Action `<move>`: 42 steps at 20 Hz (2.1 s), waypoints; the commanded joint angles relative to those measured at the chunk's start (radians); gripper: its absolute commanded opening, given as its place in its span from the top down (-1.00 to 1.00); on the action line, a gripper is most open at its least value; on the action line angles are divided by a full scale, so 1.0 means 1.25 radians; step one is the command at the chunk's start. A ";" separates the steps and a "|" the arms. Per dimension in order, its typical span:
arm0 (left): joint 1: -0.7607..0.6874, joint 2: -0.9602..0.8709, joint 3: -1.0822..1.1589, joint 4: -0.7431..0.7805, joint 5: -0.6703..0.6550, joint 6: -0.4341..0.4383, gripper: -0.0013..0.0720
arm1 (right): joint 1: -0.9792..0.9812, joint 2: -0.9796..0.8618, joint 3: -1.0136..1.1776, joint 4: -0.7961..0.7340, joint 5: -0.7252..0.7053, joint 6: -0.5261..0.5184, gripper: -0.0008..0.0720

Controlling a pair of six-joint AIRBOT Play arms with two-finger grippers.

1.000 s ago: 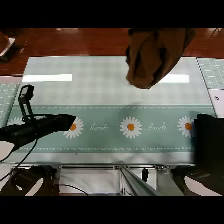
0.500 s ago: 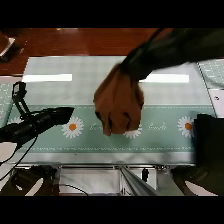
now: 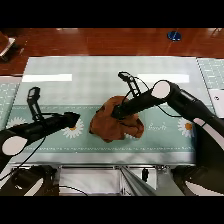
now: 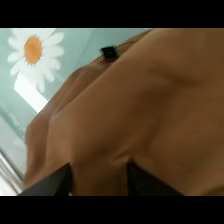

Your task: Fold the shirts.

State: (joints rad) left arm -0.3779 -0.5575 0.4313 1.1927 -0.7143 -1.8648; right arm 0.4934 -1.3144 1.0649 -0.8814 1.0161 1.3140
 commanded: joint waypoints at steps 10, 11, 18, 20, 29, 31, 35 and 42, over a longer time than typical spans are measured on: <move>0.042 -0.289 -0.004 -0.189 -0.083 0.098 -0.42 | -0.710 0.301 -0.195 -0.120 0.080 0.007 -0.14; 0.042 -0.321 -0.004 -0.229 -0.065 0.130 -0.42 | -0.709 0.312 -0.245 -0.095 0.062 0.006 -0.14; 0.042 -0.481 -0.004 -0.537 -0.005 0.386 -0.42 | -0.590 0.313 -0.428 -0.044 0.071 -0.008 -0.14; 0.042 -0.500 -0.004 -0.567 0.001 0.412 -0.42 | -0.537 0.313 -0.458 -0.044 0.071 -0.004 -0.14; 0.043 -0.508 0.007 -0.566 -0.065 0.508 0.90 | -0.333 0.213 -0.474 0.003 0.013 0.058 -0.14; 0.043 -0.508 0.007 -0.566 -0.065 0.508 0.90 | -0.301 0.172 -0.474 0.053 -0.034 0.041 -0.14; 0.042 -0.508 0.007 -0.566 -0.065 0.508 0.90 | -0.256 0.095 -0.452 0.121 -0.080 0.015 -0.14; 0.120 -0.484 0.059 -0.566 -0.096 0.511 0.90 | -0.262 0.049 -0.268 0.173 0.011 -0.114 0.92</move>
State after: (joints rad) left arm -0.2863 -1.1824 0.4637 0.4866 -0.8108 -1.2301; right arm 0.1818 -1.2388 0.6144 -0.6853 0.9573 1.2423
